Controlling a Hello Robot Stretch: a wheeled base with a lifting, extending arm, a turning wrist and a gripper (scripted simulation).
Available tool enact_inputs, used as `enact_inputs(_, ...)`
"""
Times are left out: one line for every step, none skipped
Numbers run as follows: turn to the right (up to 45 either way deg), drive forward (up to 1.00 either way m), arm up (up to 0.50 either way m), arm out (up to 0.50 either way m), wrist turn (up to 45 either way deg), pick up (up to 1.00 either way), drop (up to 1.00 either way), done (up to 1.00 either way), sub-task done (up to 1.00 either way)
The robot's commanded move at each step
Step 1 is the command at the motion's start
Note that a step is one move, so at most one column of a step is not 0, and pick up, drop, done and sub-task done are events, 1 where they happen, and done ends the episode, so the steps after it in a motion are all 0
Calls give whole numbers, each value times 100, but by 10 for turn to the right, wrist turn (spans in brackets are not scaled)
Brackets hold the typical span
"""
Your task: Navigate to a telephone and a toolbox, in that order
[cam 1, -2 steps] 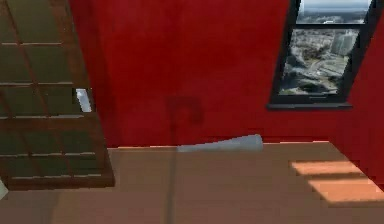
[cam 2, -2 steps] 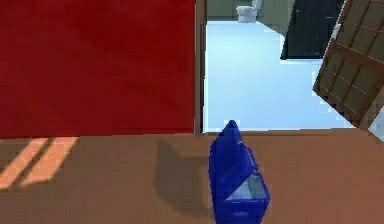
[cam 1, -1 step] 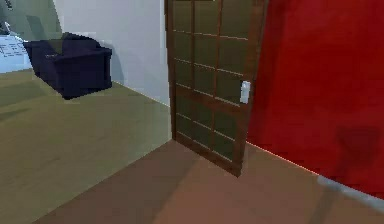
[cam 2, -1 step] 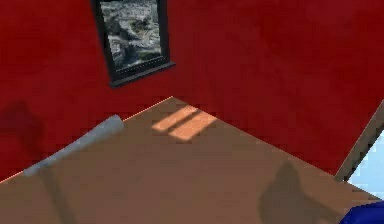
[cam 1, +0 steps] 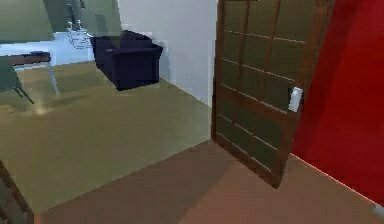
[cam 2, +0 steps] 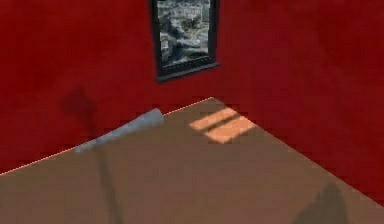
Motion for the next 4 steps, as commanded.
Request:
enact_inputs(0,40,0,0,0,0,0,0,0)
enact_inputs(-390,0,0,0,0,0,0,0,0)
enact_inputs(0,100,0,0,0,0,0,0,0)
enact_inputs(0,50,0,0,0,0,0,0,0)
